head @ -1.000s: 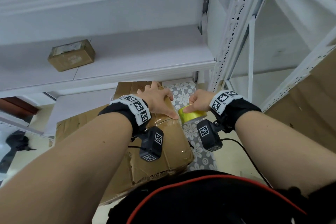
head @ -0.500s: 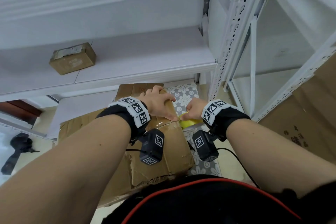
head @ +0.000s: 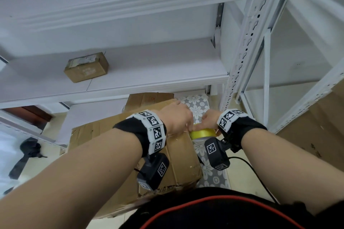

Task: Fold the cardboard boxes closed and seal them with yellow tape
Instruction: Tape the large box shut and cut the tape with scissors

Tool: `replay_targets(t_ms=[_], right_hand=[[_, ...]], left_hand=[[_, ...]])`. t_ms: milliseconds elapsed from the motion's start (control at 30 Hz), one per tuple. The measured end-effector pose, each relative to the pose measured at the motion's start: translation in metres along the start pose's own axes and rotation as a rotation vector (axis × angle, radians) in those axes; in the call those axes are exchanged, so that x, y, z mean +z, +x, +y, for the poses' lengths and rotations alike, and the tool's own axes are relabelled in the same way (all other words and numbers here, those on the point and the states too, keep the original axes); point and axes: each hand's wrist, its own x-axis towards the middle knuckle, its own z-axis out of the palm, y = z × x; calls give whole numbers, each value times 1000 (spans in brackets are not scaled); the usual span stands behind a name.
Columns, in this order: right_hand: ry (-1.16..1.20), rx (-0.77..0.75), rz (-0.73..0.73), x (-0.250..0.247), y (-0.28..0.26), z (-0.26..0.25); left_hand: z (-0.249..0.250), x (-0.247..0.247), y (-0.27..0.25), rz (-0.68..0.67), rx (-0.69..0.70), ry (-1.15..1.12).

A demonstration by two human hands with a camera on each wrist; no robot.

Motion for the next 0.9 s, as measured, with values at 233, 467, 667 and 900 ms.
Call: replay_targets(t_ms=[233,467,667,900], right_hand=[[90,-13,-77,-11,-1,-2],[177,-23,-72,-15,-4,-4],[374,-22,-147,-11,-6,-3],[537,-44,-120,-3,3,7]], left_hand=[[8,-10,3,-147,-131,-2],[7,-8,13,-170,-238,2],[0,-1,13,-155,-380,-150],[-9,5,2,-65,-783,-283]])
